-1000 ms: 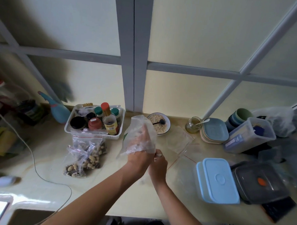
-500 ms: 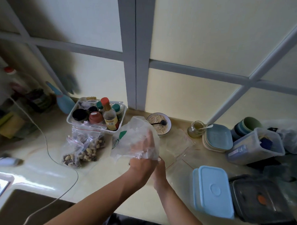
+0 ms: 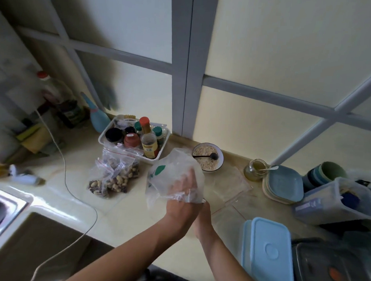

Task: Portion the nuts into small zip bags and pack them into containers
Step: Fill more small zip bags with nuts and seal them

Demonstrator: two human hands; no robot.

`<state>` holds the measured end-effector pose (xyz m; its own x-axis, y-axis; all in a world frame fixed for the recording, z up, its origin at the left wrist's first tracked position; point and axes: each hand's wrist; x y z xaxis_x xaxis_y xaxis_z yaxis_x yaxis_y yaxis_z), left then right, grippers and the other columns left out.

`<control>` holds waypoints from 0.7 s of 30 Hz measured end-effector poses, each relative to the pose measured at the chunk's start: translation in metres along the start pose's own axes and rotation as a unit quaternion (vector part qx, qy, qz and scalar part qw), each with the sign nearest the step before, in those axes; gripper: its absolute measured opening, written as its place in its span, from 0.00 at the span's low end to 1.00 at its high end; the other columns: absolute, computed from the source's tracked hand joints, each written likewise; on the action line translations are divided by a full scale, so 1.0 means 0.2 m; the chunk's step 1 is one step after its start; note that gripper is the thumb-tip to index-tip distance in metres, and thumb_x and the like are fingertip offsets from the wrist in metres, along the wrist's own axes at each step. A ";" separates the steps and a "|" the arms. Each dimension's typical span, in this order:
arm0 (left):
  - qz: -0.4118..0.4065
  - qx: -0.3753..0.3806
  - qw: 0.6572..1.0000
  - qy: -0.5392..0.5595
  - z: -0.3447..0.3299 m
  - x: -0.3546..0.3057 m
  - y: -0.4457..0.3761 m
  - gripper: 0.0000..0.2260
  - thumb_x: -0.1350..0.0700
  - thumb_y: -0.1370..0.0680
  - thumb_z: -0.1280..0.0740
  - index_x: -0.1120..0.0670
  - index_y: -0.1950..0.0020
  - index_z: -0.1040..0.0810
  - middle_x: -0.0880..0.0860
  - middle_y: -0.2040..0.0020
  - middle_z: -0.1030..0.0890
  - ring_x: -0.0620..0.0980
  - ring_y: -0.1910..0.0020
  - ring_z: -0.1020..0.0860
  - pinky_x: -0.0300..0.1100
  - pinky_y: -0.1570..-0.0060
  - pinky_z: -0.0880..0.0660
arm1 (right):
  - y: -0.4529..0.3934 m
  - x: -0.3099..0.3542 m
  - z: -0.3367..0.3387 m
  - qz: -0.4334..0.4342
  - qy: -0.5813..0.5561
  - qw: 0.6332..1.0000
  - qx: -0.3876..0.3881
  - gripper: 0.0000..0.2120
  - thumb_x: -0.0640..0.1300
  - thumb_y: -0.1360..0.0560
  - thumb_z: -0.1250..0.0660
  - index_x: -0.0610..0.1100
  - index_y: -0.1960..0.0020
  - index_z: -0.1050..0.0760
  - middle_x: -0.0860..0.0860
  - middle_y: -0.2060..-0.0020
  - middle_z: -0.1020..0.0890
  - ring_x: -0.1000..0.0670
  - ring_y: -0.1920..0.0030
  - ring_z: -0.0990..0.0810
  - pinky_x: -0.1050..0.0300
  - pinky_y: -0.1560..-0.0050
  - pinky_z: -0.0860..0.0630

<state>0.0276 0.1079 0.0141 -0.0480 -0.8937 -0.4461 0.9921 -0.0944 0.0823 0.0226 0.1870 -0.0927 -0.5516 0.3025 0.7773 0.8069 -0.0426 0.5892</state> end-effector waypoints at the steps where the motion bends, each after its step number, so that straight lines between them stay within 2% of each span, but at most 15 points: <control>1: 0.001 -0.035 0.999 -0.010 0.01 0.00 -0.01 0.40 0.51 0.37 0.23 0.59 0.27 0.29 0.53 0.48 0.18 0.51 0.54 0.17 0.41 0.55 0.21 | 0.02 0.01 0.00 0.001 0.032 0.999 -0.008 0.14 0.48 0.29 0.31 0.41 0.49 0.16 0.36 0.49 0.15 0.41 0.47 0.18 0.44 0.42 0.24; 3: -0.014 -0.087 0.995 -0.048 0.02 0.00 0.00 0.42 0.52 0.40 0.21 0.61 0.28 0.28 0.52 0.54 0.18 0.49 0.60 0.18 0.40 0.63 0.21 | -0.01 -0.01 0.03 0.009 0.067 0.997 -0.021 0.12 0.47 0.24 0.34 0.43 0.49 0.16 0.40 0.49 0.14 0.41 0.46 0.16 0.43 0.42 0.22; 5: -0.013 -0.090 0.996 -0.026 0.01 -0.02 0.00 0.41 0.52 0.36 0.26 0.60 0.26 0.36 0.54 0.53 0.20 0.53 0.59 0.18 0.45 0.62 0.20 | -0.02 -0.03 0.04 0.012 0.077 0.997 -0.001 0.16 0.53 0.29 0.33 0.44 0.48 0.15 0.41 0.48 0.14 0.39 0.43 0.16 0.36 0.38 0.23; 6: -0.017 -0.111 0.993 -0.021 0.01 -0.01 -0.01 0.40 0.52 0.35 0.29 0.59 0.26 0.39 0.55 0.52 0.20 0.54 0.58 0.18 0.46 0.61 0.20 | -0.03 -0.04 0.05 0.010 0.073 0.997 -0.005 0.17 0.53 0.31 0.32 0.44 0.49 0.16 0.40 0.47 0.14 0.39 0.43 0.16 0.36 0.38 0.23; 7: -0.016 -0.112 0.993 -0.015 0.01 -0.01 -0.01 0.40 0.52 0.36 0.28 0.60 0.26 0.39 0.55 0.52 0.20 0.54 0.58 0.19 0.45 0.60 0.20 | -0.05 -0.06 0.06 0.004 0.068 0.998 -0.009 0.16 0.52 0.33 0.31 0.44 0.50 0.16 0.39 0.47 0.14 0.40 0.45 0.16 0.39 0.39 0.22; 9: -0.015 -0.080 0.997 -0.018 0.00 -0.01 -0.01 0.42 0.52 0.41 0.21 0.60 0.31 0.34 0.53 0.57 0.20 0.50 0.62 0.19 0.37 0.64 0.24 | -0.01 0.00 0.04 -0.008 0.045 0.999 0.001 0.15 0.50 0.33 0.31 0.43 0.51 0.16 0.41 0.51 0.14 0.43 0.48 0.16 0.46 0.44 0.22; 11: -0.021 -0.113 0.993 -0.024 0.00 -0.01 -0.01 0.45 0.50 0.44 0.19 0.61 0.32 0.32 0.53 0.56 0.19 0.49 0.62 0.19 0.35 0.64 0.25 | 0.01 0.03 0.05 0.002 0.054 0.999 -0.006 0.08 0.39 0.24 0.36 0.42 0.54 0.17 0.46 0.59 0.13 0.47 0.54 0.16 0.54 0.52 0.22; 13: -0.012 -0.123 0.992 -0.037 0.00 0.01 -0.03 0.46 0.49 0.44 0.19 0.61 0.29 0.31 0.53 0.53 0.19 0.50 0.58 0.18 0.38 0.61 0.22 | -0.01 0.02 0.07 -0.004 0.054 0.998 -0.016 0.13 0.31 0.20 0.40 0.42 0.56 0.19 0.51 0.67 0.16 0.54 0.65 0.19 0.62 0.65 0.24; 14: 0.002 -0.122 0.992 -0.038 -0.01 0.03 -0.05 0.46 0.48 0.42 0.19 0.61 0.28 0.32 0.52 0.52 0.19 0.50 0.57 0.18 0.39 0.60 0.21 | -0.03 0.01 0.08 -0.004 0.050 0.999 -0.016 0.13 0.31 0.20 0.39 0.41 0.54 0.18 0.51 0.67 0.16 0.55 0.67 0.20 0.63 0.68 0.25; 16: 0.042 -0.100 0.994 0.004 0.01 0.06 -0.06 0.43 0.49 0.34 0.24 0.59 0.24 0.39 0.52 0.49 0.21 0.51 0.52 0.20 0.40 0.55 0.22 | -0.03 0.03 0.08 0.006 0.029 0.999 -0.014 0.10 0.33 0.20 0.36 0.38 0.48 0.16 0.44 0.59 0.14 0.50 0.62 0.17 0.59 0.65 0.22; 17: 0.051 -0.063 0.996 0.034 0.03 0.08 -0.06 0.38 0.50 0.29 0.28 0.57 0.23 0.40 0.51 0.49 0.23 0.52 0.50 0.22 0.39 0.54 0.25 | -0.03 0.03 0.08 0.013 0.020 1.000 -0.014 0.09 0.35 0.20 0.35 0.37 0.46 0.16 0.40 0.55 0.13 0.46 0.59 0.16 0.56 0.63 0.21; 18: 0.049 -0.048 0.996 0.059 0.05 0.10 -0.07 0.28 0.51 0.25 0.30 0.54 0.27 0.34 0.48 0.53 0.24 0.52 0.50 0.22 0.37 0.55 0.27 | -0.04 0.03 0.09 0.019 0.019 0.999 -0.018 0.09 0.36 0.20 0.35 0.36 0.44 0.17 0.38 0.53 0.14 0.43 0.58 0.16 0.54 0.63 0.20; 19: 0.060 -0.044 0.993 0.095 0.08 0.13 -0.07 0.14 0.54 0.23 0.31 0.49 0.38 0.26 0.45 0.59 0.25 0.53 0.52 0.21 0.39 0.55 0.25 | -0.05 0.03 0.08 0.022 0.022 0.999 -0.027 0.09 0.36 0.19 0.35 0.36 0.44 0.17 0.37 0.52 0.14 0.42 0.58 0.17 0.54 0.63 0.20; 20: 0.089 -0.009 0.983 0.161 0.13 0.16 -0.07 0.05 0.56 0.23 0.31 0.46 0.53 0.24 0.45 0.64 0.26 0.55 0.54 0.20 0.46 0.54 0.22 | -0.05 0.03 0.08 0.027 0.026 0.999 -0.037 0.09 0.36 0.19 0.35 0.36 0.44 0.18 0.36 0.52 0.14 0.42 0.59 0.17 0.55 0.64 0.20; 21: 0.111 -0.021 0.969 0.218 0.16 0.20 -0.09 0.10 0.57 0.26 0.28 0.47 0.63 0.26 0.48 0.67 0.25 0.55 0.59 0.19 0.51 0.56 0.20 | -0.05 0.05 0.08 0.036 0.029 0.998 -0.047 0.09 0.36 0.18 0.36 0.36 0.44 0.18 0.37 0.53 0.13 0.42 0.59 0.16 0.56 0.65 0.20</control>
<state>0.0049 0.0601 0.0231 0.2115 -0.6182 -0.7570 0.9767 0.1055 0.1867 0.0117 0.2047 -0.0950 -0.5063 0.2408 0.8280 0.8227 -0.1531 0.5475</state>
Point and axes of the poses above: each hand's wrist, its own y-axis away from the middle knuckle, its own z-axis out of the back of the hand, x = y × z
